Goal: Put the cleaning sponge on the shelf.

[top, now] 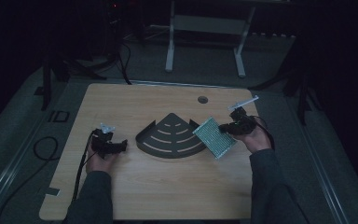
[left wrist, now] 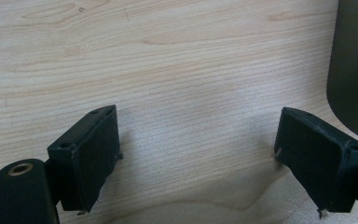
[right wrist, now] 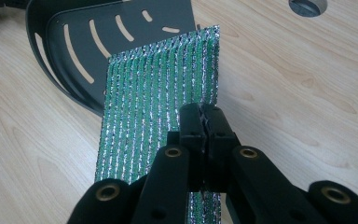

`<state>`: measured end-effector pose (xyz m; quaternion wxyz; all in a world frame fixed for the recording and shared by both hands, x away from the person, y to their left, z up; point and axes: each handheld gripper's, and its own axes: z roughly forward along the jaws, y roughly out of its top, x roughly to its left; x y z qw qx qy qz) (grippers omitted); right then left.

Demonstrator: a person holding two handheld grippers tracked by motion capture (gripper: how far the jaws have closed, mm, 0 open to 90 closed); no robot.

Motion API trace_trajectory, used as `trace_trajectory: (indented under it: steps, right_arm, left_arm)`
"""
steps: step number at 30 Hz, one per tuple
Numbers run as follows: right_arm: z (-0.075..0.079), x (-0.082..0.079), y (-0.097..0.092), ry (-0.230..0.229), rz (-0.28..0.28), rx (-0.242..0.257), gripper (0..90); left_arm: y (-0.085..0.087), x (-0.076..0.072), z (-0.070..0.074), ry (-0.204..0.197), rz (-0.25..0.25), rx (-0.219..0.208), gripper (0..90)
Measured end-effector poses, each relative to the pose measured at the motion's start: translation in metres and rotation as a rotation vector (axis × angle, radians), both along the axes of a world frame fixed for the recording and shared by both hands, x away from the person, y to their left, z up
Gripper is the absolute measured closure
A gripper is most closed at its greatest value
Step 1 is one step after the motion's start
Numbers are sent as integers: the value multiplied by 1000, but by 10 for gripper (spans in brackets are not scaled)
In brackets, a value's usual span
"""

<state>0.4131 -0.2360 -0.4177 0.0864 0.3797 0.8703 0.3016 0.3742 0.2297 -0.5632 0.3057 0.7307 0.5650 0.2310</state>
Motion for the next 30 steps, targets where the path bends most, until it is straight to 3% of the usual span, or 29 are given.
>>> trace_trajectory:
  steps: [30]
  right_arm:
    - [-5,35,35,6,33,22,882]
  left_arm:
    - [0,0,0,0,0,0,143]
